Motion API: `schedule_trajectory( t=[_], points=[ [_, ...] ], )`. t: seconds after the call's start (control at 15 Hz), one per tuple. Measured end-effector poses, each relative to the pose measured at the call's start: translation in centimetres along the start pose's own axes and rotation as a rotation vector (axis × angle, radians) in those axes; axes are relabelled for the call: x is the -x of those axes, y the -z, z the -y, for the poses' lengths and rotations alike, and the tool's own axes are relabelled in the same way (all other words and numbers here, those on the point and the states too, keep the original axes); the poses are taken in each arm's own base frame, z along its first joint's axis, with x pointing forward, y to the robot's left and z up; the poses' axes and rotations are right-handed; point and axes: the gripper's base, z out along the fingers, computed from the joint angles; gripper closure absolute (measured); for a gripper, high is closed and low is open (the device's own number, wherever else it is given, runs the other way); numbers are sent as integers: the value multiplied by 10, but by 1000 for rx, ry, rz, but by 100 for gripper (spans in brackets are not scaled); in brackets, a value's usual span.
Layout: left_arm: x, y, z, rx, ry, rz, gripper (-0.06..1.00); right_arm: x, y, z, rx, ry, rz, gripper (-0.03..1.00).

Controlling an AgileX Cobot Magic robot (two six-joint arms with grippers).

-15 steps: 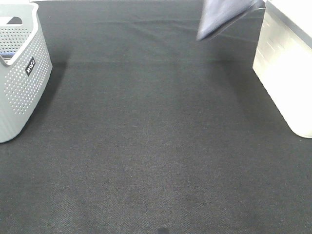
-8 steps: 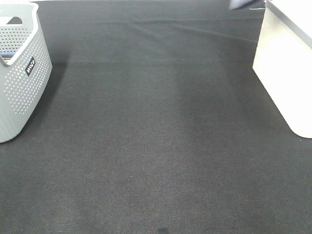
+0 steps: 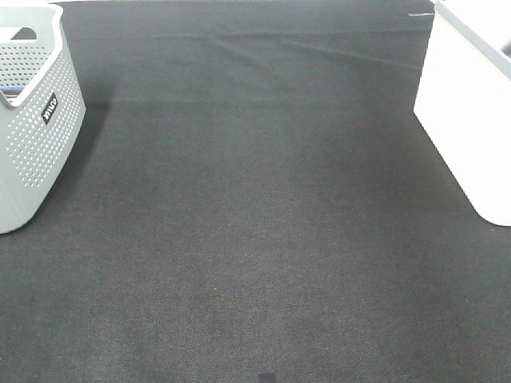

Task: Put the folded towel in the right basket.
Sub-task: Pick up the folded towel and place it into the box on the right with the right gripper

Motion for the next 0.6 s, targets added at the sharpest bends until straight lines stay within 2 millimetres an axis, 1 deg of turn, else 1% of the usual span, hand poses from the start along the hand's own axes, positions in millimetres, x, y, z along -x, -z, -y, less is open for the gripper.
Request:
schedule_trajectory(
  t=[0.07, 0.13, 0.2, 0.33, 0.4, 0.47, 0.53, 0.6],
  points=[
    [0, 0, 0, 0, 0, 0, -2, -7, -11, 7, 15, -30, -41, 90],
    [0, 0, 0, 0, 0, 0, -2, -18, -35, 14, 37, -66, -110, 90],
    [0, 0, 0, 0, 0, 0, -2, -18, -35, 14, 37, -66, -110, 90],
    [0, 0, 0, 0, 0, 0, -2, -27, -58, 19, 45, -83, -168, 88],
    [0, 0, 0, 0, 0, 0, -2, -29, -65, 20, 46, -87, -184, 83],
    [0, 0, 0, 0, 0, 0, -2, -31, -71, 21, 47, -91, -198, 68],
    [0, 0, 0, 0, 0, 0, -2, -31, -72, 22, 47, -92, -199, 53],
    [0, 0, 0, 0, 0, 0, -2, -31, -72, 22, 47, -92, -199, 41]
  ],
)
